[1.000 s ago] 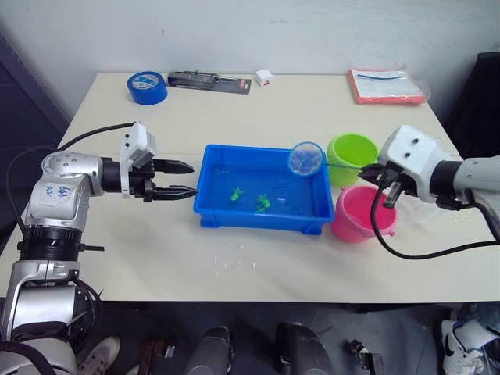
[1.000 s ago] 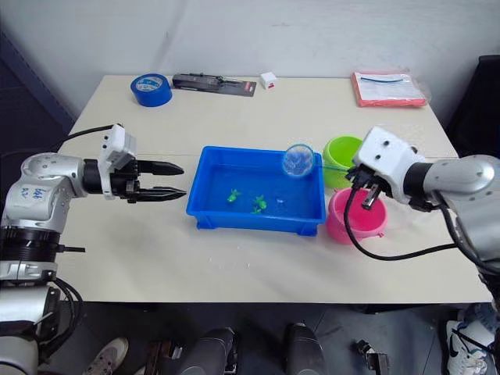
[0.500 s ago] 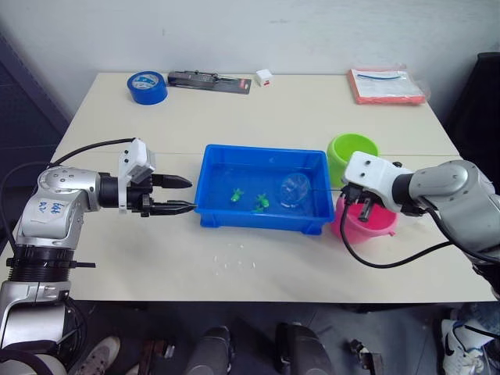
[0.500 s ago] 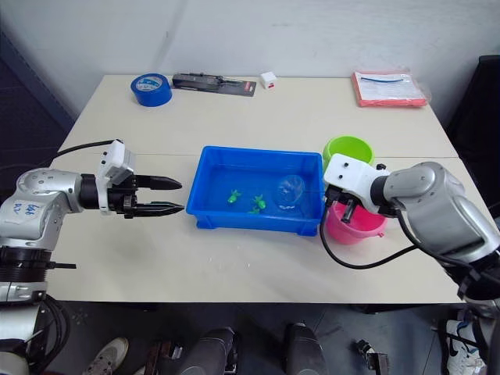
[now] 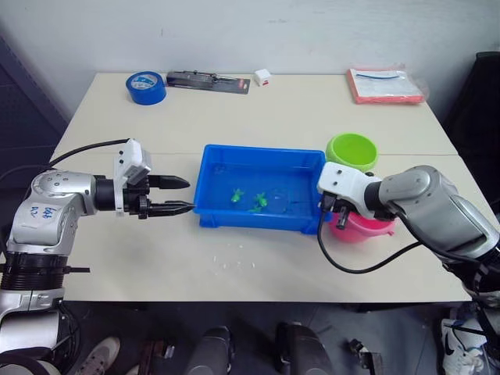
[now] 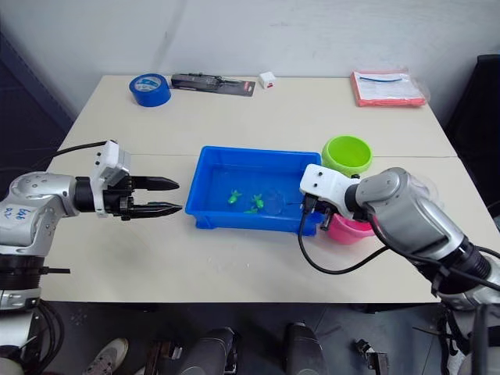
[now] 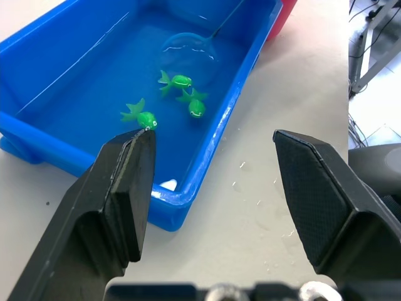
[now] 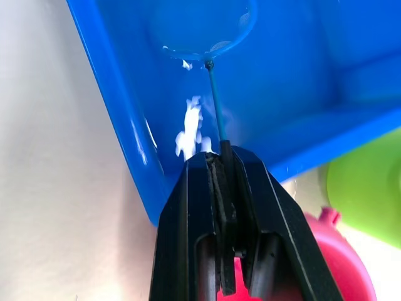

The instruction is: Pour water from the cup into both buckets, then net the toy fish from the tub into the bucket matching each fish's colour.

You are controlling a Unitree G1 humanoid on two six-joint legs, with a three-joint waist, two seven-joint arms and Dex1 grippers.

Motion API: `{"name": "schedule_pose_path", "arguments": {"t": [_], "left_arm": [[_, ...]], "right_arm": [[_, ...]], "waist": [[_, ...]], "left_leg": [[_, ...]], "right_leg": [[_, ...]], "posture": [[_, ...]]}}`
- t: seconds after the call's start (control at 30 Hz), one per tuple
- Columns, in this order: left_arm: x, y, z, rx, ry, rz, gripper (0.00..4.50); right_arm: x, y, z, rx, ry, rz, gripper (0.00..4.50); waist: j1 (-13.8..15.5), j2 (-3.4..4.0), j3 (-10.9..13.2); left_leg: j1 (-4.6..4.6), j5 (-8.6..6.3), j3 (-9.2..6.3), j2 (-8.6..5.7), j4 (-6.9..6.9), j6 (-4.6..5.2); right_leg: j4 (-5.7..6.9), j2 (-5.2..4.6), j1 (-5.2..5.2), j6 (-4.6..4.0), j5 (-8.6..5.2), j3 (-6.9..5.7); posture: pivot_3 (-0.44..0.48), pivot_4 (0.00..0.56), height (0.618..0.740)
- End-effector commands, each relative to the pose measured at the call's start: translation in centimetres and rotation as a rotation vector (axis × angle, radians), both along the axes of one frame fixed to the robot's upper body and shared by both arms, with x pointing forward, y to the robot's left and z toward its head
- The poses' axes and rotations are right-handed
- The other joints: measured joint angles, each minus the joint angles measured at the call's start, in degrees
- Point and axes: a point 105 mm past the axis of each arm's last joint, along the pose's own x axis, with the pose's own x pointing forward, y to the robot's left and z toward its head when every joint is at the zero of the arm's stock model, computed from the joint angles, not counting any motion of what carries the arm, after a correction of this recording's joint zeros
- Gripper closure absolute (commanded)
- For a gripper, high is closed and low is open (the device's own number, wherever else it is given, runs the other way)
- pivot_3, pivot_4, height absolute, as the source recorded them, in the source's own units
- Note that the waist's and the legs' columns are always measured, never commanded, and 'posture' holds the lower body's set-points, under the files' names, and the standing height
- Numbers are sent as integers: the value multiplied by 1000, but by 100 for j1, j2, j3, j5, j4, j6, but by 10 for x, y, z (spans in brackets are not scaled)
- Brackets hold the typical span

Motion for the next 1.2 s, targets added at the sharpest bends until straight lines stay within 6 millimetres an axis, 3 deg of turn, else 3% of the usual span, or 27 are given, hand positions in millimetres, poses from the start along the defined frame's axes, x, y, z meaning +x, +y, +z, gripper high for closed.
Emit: {"name": "schedule_pose_path", "arguments": {"t": [0.03, 0.23, 0.6, 1.0, 1.2], "left_arm": [[-5, 3, 17, -5, -63, 6, 1237], [-8, 6, 18, -2, -61, 24, 1237], [-7, 7, 19, 3, -68, 36, 1237], [-1, 2, 22, -2, -75, 6, 1237], [4, -1, 23, -3, -82, -10, 1237]], "right_arm": [[3, 4, 8, -6, -44, 7, 3702], [7, 10, 5, 21, -32, 1, 3702], [13, 25, 21, 271, 65, -97, 3702], [0, 17, 46, 403, 98, -151, 3702], [-3, 13, 49, 420, 88, -170, 3702]], "waist": [[9, 0, 0], [-17, 0, 0], [-82, 0, 0], [-79, 0, 0], [-81, 0, 0]], "left_leg": [[0, 0, -1, 0, 0, 0], [0, 0, -2, 0, -1, -1], [0, 0, -5, -1, -4, -1], [0, 0, -7, -2, -7, -1], [0, 0, -7, -3, -7, -1]], "right_leg": [[0, 0, 0, 0, 0, 0], [1, 0, -1, 0, 0, -1], [3, 1, -2, 0, 0, -2], [4, 0, -2, 0, 0, -1], [5, 0, -3, 0, 0, 0]], "posture": [[0, 150, 737], [0, 150, 737], [0, 150, 737], [0, 150, 737], [0, 150, 737]]}}
